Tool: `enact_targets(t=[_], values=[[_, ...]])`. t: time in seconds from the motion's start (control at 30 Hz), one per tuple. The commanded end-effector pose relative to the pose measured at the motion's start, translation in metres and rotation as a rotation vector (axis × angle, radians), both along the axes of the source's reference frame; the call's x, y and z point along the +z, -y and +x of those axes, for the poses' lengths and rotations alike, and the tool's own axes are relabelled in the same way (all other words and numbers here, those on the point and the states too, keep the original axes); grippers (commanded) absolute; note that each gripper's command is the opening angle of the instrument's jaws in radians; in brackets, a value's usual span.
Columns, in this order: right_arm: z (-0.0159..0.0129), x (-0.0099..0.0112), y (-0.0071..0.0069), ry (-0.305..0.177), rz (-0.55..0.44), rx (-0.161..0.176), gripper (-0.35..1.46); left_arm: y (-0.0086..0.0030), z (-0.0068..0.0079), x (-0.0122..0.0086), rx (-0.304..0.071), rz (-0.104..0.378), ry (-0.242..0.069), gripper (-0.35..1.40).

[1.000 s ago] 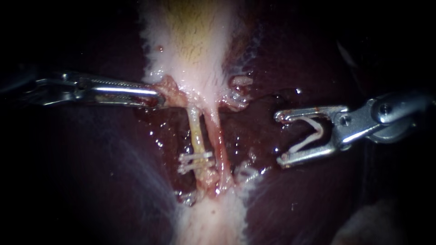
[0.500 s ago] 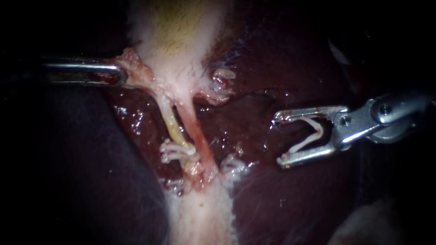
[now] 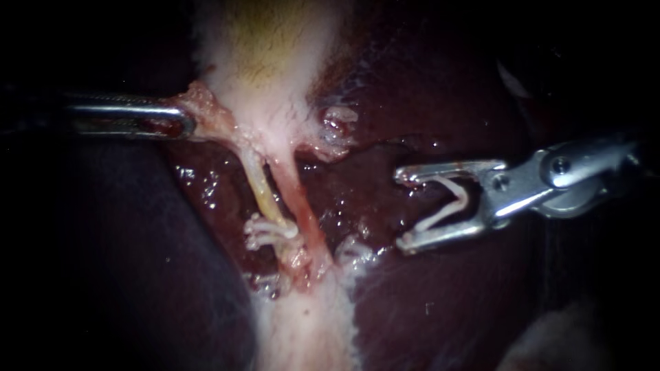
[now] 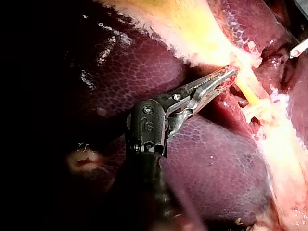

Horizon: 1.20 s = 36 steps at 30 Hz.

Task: Clipping third clip left tube

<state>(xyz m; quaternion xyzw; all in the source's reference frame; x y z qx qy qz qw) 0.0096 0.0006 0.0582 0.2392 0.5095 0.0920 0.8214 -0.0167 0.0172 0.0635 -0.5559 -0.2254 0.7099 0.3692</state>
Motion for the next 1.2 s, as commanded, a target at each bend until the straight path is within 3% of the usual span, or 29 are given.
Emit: enact_targets(t=[0.03,0.37,0.77,1.2], values=[[0.0009,-0.0001,0.0,0.005,0.014,0.008,0.5,0.0,-0.0001,0.0,-0.001,0.0,-0.001,-0.35],[0.0053,0.0003,0.0002,0.026,0.079,0.044,0.5,0.0,-0.0003,0.0,0.001,0.0,0.0,-0.35],[0.0091,0.0036,0.0012,0.029,0.14,0.038,0.5,0.0002,-0.0004,-0.0003,0.002,0.001,0.001,-0.35],[0.01,0.0078,0.0,0.038,0.148,0.049,0.5,0.0004,-0.0004,-0.0007,0.003,0.001,0.002,-0.35]])
